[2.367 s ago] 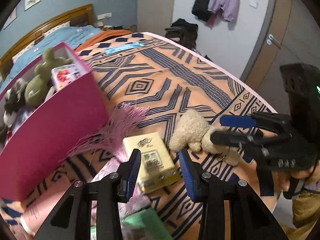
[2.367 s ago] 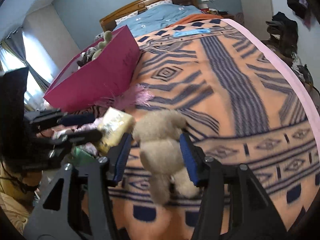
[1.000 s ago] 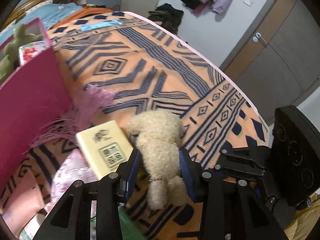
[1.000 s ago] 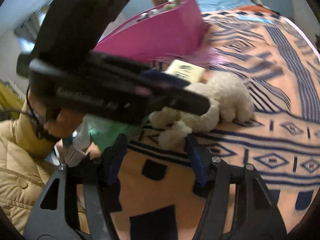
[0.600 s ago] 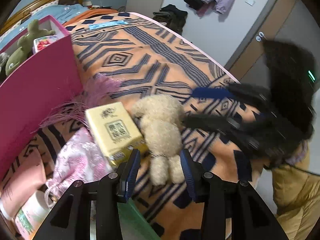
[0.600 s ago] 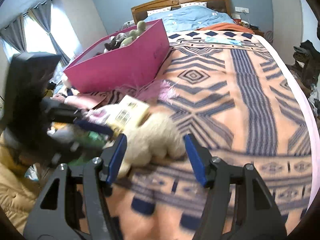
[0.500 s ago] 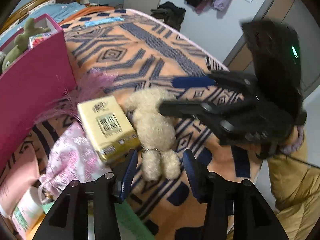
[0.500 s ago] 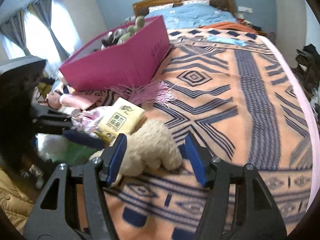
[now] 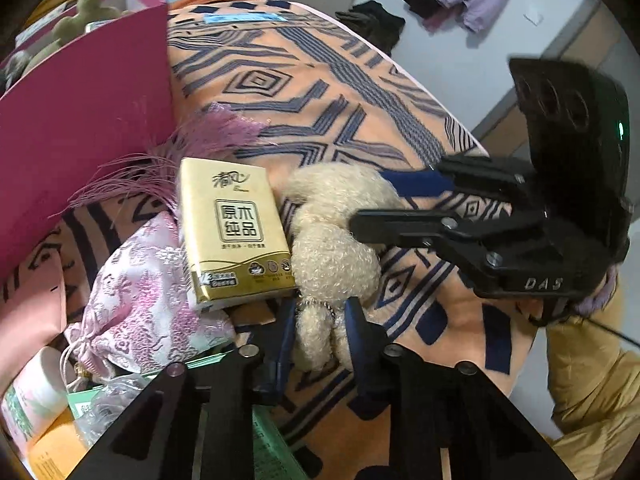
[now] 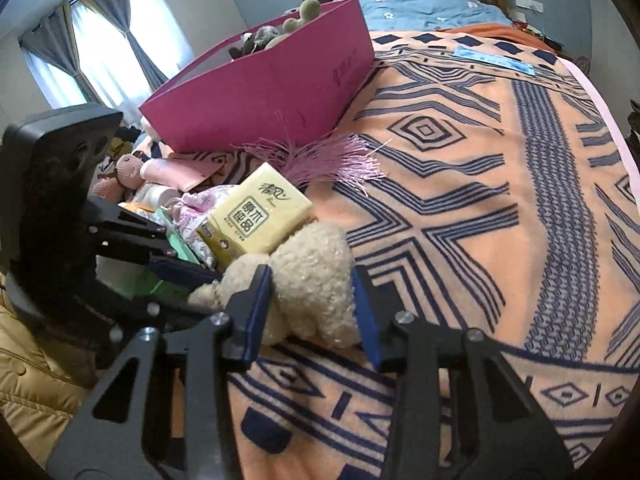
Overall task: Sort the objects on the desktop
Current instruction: 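Lift the cream fluffy plush with the right gripper, then carry the cream plush over the magenta box with the right gripper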
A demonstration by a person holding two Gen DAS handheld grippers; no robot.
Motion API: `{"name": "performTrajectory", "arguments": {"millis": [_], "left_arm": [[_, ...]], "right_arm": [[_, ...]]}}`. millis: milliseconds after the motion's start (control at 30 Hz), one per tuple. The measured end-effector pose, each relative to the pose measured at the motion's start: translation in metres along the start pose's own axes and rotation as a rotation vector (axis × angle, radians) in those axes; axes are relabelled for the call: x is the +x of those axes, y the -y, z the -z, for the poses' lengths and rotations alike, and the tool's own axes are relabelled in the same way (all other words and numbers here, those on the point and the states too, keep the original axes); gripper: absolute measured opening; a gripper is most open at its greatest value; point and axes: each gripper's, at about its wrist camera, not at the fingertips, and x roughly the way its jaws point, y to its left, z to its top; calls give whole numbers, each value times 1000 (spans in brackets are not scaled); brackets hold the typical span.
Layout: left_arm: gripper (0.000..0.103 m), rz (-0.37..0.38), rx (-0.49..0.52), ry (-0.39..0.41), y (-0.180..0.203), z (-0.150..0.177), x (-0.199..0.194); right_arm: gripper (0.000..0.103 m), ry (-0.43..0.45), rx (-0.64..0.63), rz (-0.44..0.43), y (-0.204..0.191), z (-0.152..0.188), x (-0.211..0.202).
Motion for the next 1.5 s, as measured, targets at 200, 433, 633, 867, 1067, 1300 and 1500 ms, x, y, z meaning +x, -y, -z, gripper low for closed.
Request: {"name": "performTrajectory", "arguments": {"millis": [200,433,633,867,1067,1300,1500], "left_arm": [[21,22,-25,46,-4,-1,-16],[22,-14,-22,66,-14,-3,-23],[43,-20,21,55,-9,5,-26],[49,-32,61,51,-1,11,-27],[23,-13,74,25,1,9,-19],[23,42,-7,60,-15,7,-31],[42,33,4,128,-16,8,-58]], "right_arm": [[35,43,46,16,-12,7,-11],[37,24,102,35,-23,11,-5],[53,26,107,44,-16,5,-7],[53,-34,73,5,-13,-2,10],[36,-8,76,-10,-14,4,6],[34,92,118,-5,-20,1,-12],[34,178,114,-11,-32,-13,-33]]}}
